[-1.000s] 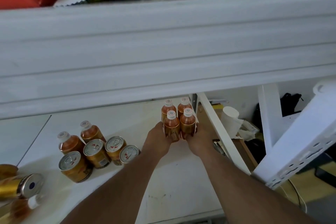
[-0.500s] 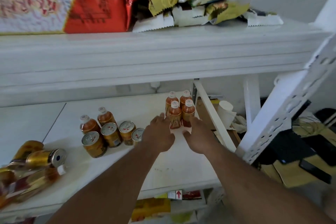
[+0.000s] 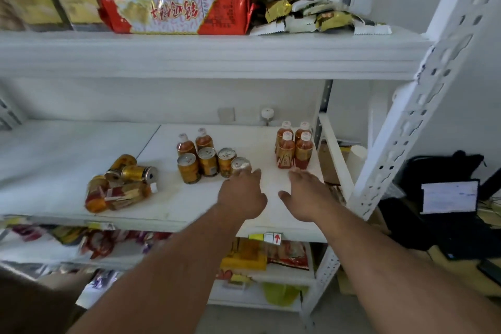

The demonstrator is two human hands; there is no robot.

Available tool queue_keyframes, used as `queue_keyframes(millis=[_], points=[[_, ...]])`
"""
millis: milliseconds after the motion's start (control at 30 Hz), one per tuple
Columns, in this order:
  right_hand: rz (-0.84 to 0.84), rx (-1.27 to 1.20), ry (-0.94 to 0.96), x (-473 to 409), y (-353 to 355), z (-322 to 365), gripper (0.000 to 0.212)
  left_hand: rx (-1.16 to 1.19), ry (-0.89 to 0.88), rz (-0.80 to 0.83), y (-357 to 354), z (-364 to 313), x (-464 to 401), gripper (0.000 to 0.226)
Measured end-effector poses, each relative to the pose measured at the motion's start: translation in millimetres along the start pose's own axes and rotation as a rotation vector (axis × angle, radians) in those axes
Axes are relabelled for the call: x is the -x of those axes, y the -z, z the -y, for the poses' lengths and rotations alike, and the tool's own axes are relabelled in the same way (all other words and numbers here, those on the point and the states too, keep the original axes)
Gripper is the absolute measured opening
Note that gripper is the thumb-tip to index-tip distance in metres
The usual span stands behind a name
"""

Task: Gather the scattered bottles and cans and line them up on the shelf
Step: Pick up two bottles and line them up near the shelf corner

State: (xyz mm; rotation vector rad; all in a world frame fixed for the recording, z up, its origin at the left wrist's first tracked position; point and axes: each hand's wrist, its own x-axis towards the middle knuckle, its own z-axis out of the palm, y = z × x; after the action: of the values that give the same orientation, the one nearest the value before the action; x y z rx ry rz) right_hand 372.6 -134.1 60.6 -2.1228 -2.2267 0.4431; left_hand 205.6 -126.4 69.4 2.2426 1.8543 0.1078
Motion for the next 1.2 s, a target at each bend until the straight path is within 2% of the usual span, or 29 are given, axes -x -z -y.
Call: queue_keyframes(millis=[100, 267, 400, 933, 1200], points=[[0.044, -0.029, 0.030, 25.2, -5.7, 12.9, 0.071, -0.001, 0.029, -0.015, 0.4, 3.9, 32.4, 0.049], [0.055, -0.050, 0.083, 59.8, -16.0, 41.8, 0.071, -0.020, 0.077, 0.025, 1.0, 22.1, 74.6, 0.070], [0.057, -0.051, 0.092, 78.2, -26.0, 71.8, 0.072, -0.035, 0.102, 0.028, 4.2, 47.8, 101.5, 0.074], [0.052, -0.059, 0.073, 131.6, -70.4, 265.7, 0.072, 0.010, 0.113, 0.021, 29.2, 234.4, 202.6, 0.075], [0.048, -0.050, 0.067, 123.3, -83.1, 311.9, 0.072, 0.053, 0.105, 0.008, 28.9, 284.2, 210.0, 0.076]])
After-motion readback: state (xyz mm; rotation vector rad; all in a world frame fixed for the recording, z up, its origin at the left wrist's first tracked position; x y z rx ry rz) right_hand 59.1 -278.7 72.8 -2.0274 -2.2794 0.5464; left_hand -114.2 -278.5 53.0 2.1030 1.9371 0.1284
